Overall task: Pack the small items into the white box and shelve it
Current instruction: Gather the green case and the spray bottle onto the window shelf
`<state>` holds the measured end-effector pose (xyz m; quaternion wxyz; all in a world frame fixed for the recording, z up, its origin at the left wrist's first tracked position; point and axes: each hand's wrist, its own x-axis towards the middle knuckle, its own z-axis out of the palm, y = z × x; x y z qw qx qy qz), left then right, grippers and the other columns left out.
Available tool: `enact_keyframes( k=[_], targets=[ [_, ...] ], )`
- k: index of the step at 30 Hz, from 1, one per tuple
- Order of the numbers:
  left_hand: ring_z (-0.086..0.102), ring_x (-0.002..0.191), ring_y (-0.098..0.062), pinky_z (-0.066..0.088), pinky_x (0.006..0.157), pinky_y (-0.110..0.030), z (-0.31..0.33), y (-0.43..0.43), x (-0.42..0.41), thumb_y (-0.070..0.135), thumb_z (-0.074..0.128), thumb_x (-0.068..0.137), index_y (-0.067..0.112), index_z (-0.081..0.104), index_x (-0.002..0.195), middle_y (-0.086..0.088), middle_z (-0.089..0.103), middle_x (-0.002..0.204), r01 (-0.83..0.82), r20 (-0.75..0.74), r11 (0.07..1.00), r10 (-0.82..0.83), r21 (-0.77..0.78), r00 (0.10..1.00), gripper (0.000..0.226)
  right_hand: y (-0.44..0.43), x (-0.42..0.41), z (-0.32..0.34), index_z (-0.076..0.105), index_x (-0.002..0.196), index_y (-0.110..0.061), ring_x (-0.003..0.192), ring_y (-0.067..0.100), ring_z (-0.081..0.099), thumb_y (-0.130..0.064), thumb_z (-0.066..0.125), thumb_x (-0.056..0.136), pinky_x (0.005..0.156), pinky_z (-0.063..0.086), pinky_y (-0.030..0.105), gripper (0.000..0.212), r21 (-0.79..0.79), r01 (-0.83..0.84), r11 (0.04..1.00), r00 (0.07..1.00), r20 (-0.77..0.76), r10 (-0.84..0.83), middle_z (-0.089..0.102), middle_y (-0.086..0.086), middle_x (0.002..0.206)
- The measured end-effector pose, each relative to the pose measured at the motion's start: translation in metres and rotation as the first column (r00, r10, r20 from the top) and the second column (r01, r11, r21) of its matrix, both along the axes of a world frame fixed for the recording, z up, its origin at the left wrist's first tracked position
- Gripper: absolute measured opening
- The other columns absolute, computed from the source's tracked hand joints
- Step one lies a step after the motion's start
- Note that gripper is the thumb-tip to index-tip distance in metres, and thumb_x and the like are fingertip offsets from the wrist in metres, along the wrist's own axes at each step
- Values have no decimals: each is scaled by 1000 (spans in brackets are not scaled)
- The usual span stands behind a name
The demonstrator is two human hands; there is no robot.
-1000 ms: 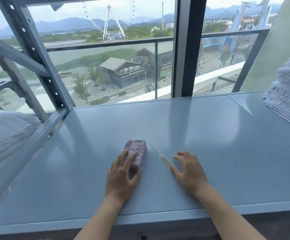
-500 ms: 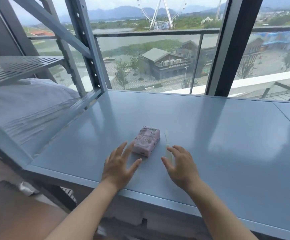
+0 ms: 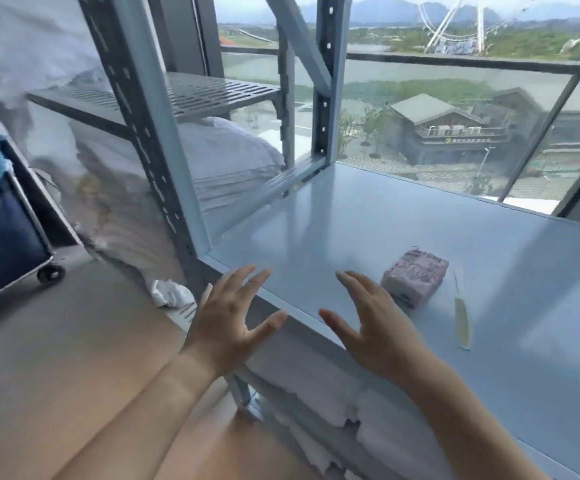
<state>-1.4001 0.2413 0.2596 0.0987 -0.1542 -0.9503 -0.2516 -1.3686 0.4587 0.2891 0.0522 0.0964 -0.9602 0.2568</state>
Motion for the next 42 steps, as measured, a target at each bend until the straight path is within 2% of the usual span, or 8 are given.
enact_keyframes(
  k=[6, 10, 14, 21, 29, 32, 37, 42],
  targets=[
    [18, 141, -11, 15, 114, -44, 2, -121, 7, 76, 26, 73, 41, 31, 138, 9, 26, 152, -137, 2, 990, 137, -43, 991, 75, -122, -19, 5, 20, 144, -23, 139, 13, 19, -55, 40, 87, 111, 18, 25, 68, 31, -156, 987, 988, 8, 156, 24, -4, 152],
    [19, 140, -11, 21, 112, -51, 12, -211, 5, 76, 26, 73, 39, 33, 137, 10, 27, 152, -222, -7, 974, 222, -38, 975, 75, -213, -39, 10, 21, 144, -24, 138, 15, 24, -60, 37, 84, 113, 22, 31, 72, 22, -229, 973, 973, -16, 229, 26, -4, 151],
    [20, 140, -11, 21, 113, -51, 17, -288, 1, 78, 24, 72, 40, 34, 137, 9, 30, 150, -267, -32, 963, 266, -34, 963, 77, -295, -62, 17, 24, 143, -24, 137, 18, 28, -61, 39, 84, 111, 28, 36, 71, 20, -251, 968, 967, -39, 252, 27, -4, 151],
    [26, 137, -9, 27, 110, -48, 29, -377, -40, 75, 27, 76, 36, 37, 136, 8, 37, 146, -274, -57, 962, 274, 4, 960, 73, -387, -114, 28, 27, 142, -23, 136, 17, 31, -58, 42, 86, 109, 29, 34, 67, 3, -268, 963, 963, -32, 268, 29, -4, 150],
    [29, 135, -11, 26, 113, -41, 60, -451, -152, 74, 28, 77, 34, 35, 138, 7, 38, 144, -227, -121, 971, 217, -72, 968, 73, -444, -227, 67, 37, 137, -23, 131, 19, 39, -57, 41, 85, 107, 34, 37, 62, 60, -236, 970, 956, -163, 242, 36, -4, 146],
    [30, 135, -13, 28, 111, -45, 82, -475, -214, 74, 27, 77, 32, 35, 138, 5, 38, 145, -196, -149, 976, 180, -100, 972, 75, -467, -282, 84, 39, 136, -23, 127, 22, 43, -56, 42, 85, 103, 36, 38, 61, 67, -217, 974, 945, -236, 227, 38, -2, 145],
    [31, 134, -11, 28, 111, -40, 114, -500, -315, 73, 28, 75, 30, 39, 136, 6, 40, 144, -151, -201, 987, 139, -46, 970, 76, -498, -367, 108, 39, 136, -24, 125, 19, 44, -56, 43, 85, 99, 38, 35, 60, 27, -185, 982, 935, -304, 185, 39, -3, 143],
    [39, 129, -10, 36, 106, -37, 134, -518, -406, 72, 30, 79, 28, 43, 133, 7, 46, 139, -94, -273, 995, 80, -37, 959, 71, -515, -444, 134, 40, 135, -24, 120, 20, 48, -55, 44, 85, 93, 36, 31, 59, 15, -125, 992, 932, -340, 123, 40, -3, 143]
  ],
)
